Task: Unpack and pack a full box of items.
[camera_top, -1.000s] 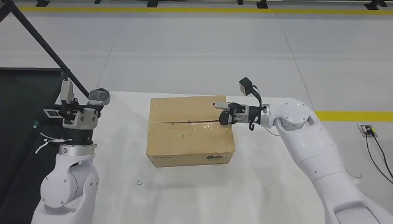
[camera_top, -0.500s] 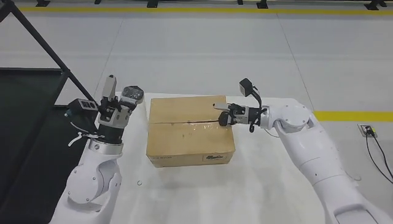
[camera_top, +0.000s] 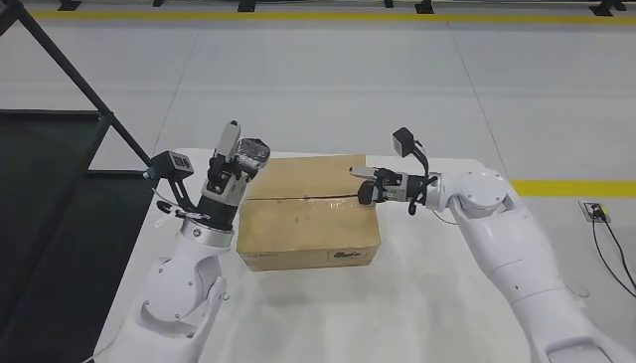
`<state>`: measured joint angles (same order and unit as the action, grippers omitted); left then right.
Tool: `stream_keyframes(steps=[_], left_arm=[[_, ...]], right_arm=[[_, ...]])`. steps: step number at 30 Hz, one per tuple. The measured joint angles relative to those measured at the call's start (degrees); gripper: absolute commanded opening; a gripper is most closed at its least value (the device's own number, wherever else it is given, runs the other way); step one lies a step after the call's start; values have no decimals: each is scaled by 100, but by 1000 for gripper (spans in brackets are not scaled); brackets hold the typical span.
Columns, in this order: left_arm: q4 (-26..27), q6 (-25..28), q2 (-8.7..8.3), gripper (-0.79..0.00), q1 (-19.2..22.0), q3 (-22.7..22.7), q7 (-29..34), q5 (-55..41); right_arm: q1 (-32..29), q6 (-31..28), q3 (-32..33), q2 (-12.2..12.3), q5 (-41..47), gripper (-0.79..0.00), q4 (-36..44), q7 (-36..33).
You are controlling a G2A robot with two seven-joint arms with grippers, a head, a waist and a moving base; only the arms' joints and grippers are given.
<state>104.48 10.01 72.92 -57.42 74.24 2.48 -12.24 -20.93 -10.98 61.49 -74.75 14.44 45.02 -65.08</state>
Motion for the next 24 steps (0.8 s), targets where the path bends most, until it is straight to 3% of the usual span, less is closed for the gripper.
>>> stream_keyframes(steps=[14,24], left_arm=[[-286,-121,121,0,274,-452,-54,447],[-690,-292,264,0,727,-891,-157,671]], right_arm=[[49,-91,51,19,134,0,-227,-1],[85,-117,57,34,181,0,-387,-89]])
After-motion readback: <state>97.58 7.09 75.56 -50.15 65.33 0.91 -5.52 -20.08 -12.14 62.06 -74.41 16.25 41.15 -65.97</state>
